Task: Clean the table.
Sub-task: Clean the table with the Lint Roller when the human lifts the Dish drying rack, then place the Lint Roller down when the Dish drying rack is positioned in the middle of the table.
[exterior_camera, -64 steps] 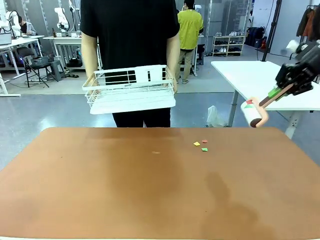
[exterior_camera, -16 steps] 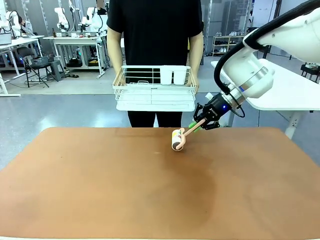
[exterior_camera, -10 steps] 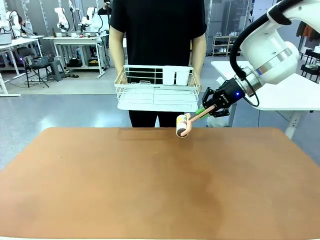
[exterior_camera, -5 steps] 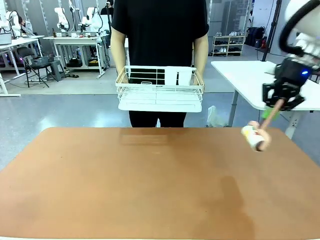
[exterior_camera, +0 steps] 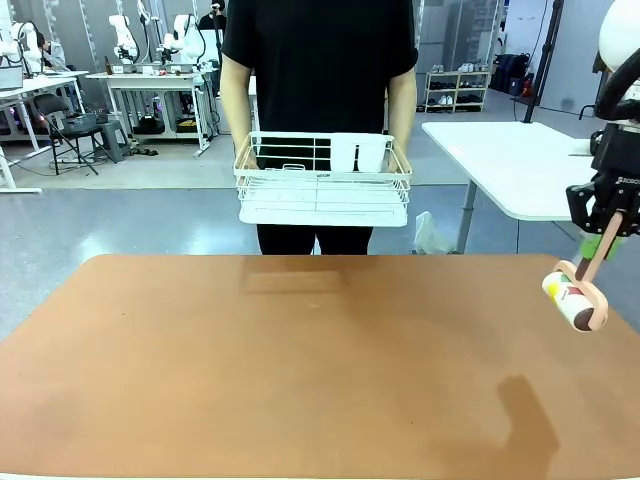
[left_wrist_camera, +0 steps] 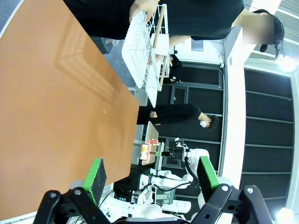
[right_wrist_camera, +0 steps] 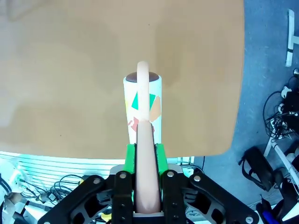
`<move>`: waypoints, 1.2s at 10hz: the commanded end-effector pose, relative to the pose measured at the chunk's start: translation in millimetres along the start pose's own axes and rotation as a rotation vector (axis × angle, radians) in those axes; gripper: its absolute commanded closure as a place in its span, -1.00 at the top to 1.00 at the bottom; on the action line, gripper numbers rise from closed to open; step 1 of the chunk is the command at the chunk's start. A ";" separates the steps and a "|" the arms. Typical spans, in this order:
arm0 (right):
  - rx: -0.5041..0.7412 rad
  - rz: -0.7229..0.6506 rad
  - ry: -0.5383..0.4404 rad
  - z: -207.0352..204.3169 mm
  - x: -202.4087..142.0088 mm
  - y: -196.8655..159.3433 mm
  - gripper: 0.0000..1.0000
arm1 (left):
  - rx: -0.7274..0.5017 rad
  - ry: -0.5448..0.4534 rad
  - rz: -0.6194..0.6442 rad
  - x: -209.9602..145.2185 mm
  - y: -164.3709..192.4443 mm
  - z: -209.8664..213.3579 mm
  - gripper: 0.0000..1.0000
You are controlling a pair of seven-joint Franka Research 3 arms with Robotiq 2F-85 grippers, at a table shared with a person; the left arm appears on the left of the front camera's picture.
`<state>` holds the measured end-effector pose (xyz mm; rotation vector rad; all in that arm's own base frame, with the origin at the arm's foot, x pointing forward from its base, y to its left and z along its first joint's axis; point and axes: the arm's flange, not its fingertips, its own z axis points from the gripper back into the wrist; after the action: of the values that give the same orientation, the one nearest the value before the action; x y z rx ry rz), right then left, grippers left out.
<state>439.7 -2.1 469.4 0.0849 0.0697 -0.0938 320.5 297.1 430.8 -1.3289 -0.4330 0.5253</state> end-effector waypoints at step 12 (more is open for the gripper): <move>0.028 0.010 0.001 8.7 9.8 3.6 -0.59 | -0.012 0.007 -0.009 -2.8 0.5 3.2 1.00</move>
<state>450.1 -1.4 474.2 0.0907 0.0667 -0.0936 320.5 297.1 430.8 -1.3290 -0.4329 0.5253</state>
